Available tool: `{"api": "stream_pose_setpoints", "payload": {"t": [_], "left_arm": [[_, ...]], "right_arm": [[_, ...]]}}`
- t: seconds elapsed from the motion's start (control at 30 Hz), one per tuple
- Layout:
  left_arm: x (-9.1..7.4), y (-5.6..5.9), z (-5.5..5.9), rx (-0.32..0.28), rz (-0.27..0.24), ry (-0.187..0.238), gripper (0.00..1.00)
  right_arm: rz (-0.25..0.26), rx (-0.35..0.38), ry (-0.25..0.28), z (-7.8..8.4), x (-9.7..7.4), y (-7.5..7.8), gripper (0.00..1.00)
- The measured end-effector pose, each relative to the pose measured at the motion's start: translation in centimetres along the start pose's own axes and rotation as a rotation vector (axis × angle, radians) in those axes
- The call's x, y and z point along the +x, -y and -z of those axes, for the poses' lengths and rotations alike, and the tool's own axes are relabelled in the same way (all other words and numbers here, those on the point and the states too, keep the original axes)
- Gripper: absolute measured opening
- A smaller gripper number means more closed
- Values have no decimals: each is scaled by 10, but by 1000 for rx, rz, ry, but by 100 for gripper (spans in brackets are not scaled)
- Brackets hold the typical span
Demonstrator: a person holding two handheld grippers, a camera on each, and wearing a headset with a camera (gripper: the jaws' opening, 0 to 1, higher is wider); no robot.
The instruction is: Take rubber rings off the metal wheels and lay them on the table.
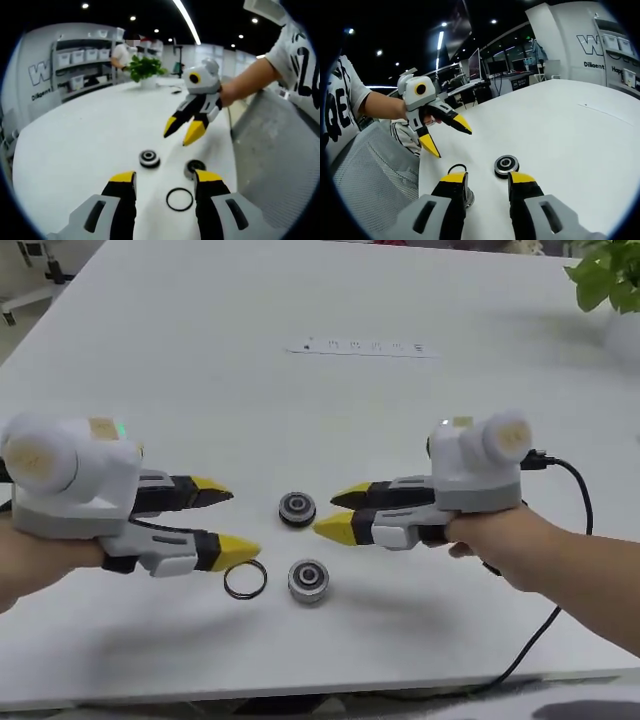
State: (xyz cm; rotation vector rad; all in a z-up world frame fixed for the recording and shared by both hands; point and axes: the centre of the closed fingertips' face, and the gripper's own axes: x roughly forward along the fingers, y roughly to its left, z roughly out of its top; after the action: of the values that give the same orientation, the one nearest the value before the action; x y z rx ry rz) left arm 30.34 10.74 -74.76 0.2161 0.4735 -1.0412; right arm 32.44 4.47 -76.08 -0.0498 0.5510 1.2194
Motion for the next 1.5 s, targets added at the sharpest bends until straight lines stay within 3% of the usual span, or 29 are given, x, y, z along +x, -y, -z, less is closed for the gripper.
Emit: {"api": "stream_pose_setpoints", "payload": {"t": [0.37, 1.0, 1.5], "left_arm": [[13, -11, 2, -7, -6, -13, 46], [40, -22, -8, -39, 1, 3, 42], [63, -25, -5, -50, 12, -25, 35]], "right_arm": [[38, 5, -17, 10, 5, 23, 28], [33, 18, -26, 16, 15, 30, 25], [28, 24, -28, 21, 20, 31, 24]]}}
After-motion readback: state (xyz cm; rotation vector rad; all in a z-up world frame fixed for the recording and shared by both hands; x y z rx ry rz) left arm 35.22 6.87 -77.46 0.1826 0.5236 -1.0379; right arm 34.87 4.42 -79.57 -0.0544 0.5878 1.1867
